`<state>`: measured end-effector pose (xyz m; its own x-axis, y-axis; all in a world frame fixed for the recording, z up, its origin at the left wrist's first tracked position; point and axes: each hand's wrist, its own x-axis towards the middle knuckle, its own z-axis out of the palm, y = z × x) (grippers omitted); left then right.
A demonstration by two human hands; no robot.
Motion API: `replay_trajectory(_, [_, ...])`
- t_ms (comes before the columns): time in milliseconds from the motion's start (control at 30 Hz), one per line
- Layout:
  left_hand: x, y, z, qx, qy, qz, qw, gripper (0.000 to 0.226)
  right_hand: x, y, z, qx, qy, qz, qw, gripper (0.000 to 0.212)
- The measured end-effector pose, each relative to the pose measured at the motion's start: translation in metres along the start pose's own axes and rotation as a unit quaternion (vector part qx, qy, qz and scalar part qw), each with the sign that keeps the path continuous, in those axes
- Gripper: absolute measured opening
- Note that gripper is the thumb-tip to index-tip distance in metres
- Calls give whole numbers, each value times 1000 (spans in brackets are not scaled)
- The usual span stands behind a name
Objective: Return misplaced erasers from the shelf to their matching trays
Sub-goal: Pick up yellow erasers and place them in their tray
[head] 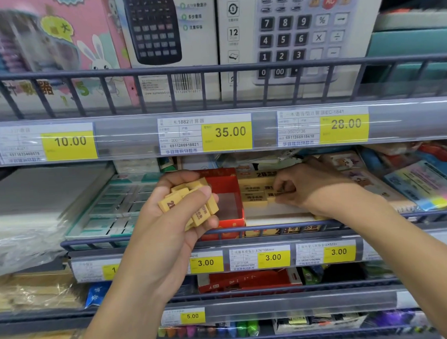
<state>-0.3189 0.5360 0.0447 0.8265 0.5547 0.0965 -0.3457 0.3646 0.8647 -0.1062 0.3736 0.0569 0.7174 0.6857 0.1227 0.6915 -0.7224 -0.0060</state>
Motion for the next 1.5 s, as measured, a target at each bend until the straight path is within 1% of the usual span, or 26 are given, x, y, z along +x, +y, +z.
replay_trajectory(200, [-1, -1, 5, -1, -11, -4, 1000, 32, -8, -4, -7, -54, -27, -17, 998, 30])
replay_trajectory(267, [-2, -1, 6, -2, -11, -7, 1000, 31, -15, -5, -12, -80, -28, -13, 996, 36])
replay_trajectory(300, [-3, -1, 6, -1, -12, -9, 1000, 30, -20, -5, -13, -90, -5, -8, 996, 38])
replay_trajectory(333, [-3, -1, 7, 1, -14, -10, 1000, 30, -26, -6, -14, -84, 36, -7, 996, 39])
replay_trajectory(367, [-4, -2, 7, 2, -17, -11, 1000, 30, -32, -9, -16, -51, 85, -15, 995, 38])
replay_trajectory(400, [-4, -2, 8, 4, -20, -13, 1000, 32, -40, -12, -18, 13, 123, -31, 992, 36])
replay_trajectory(433, [-5, -2, 9, 6, -23, -16, 1000, 35, -48, -17, -20, 101, 135, -54, 984, 34])
replay_trajectory(500, [-7, -2, 11, 15, -26, -22, 999, 43, -61, -33, -23, 280, 108, -125, 946, 32])
replay_trajectory(533, [-8, -3, 12, 18, -27, -25, 999, 44, -64, -40, -23, 335, 91, -168, 923, 34])
replay_trajectory(600, [-8, -3, 14, 20, -35, -30, 999, 39, -69, -53, -23, 396, 69, -232, 886, 41])
replay_trajectory(633, [-9, -3, 14, 22, -40, -30, 999, 37, -69, -58, -23, 414, 64, -242, 875, 44])
replay_trajectory(700, [-10, -1, 13, 27, -53, -30, 998, 35, -68, -62, -23, 426, 61, -239, 870, 45])
replay_trajectory(767, [-11, 2, 12, 38, -69, -33, 996, 34, -68, -63, -21, 426, 55, -235, 872, 42])
replay_trajectory(833, [-13, 3, 10, 48, -79, -35, 995, 34, -68, -62, -20, 448, 49, -226, 864, 39])
replay_trajectory(1000, [-15, 5, 9, 21, -72, -43, 996, 34, -70, -60, -12, 505, 76, -188, 839, 36])
replay_trajectory(1033, [-15, 5, 9, 16, -72, -46, 996, 34, -70, -61, -11, 524, 80, -182, 828, 35])
replay_trajectory(1067, [-15, 4, 8, 16, -72, -46, 996, 33, -70, -63, -10, 554, 85, -177, 809, 34])
replay_trajectory(1167, [-14, 2, 7, 42, -69, -38, 996, 37, -69, -63, -10, 667, 84, -161, 723, 32])
replay_trajectory(1200, [-13, 1, 7, 58, -68, -32, 995, 40, -68, -63, -11, 686, 75, -160, 706, 33])
replay_trajectory(1233, [-13, 1, 6, 76, -65, -26, 995, 44, -68, -62, -12, 695, 66, -162, 697, 35])
replay_trajectory(1300, [-13, -2, 6, 109, -53, -12, 992, 48, -70, -62, -10, 692, 70, -165, 700, 37])
replay_trajectory(1333, [-13, -3, 6, 125, -44, -3, 991, 48, -71, -62, -9, 680, 89, -164, 709, 36])
replay_trajectory(1367, [-12, -5, 6, 138, -35, 6, 990, 47, -73, -64, -8, 657, 120, -162, 727, 34])
replay_trajectory(1400, [-12, -6, 5, 143, -30, 13, 989, 46, -75, -65, -7, 615, 159, -161, 755, 34])
replay_trajectory(1467, [-12, -7, 4, 133, -43, 13, 990, 42, -77, -66, -3, 482, 236, -167, 827, 35])
replay_trajectory(1500, [-13, -6, 4, 121, -59, 8, 991, 39, -78, -66, -3, 425, 262, -175, 848, 37])
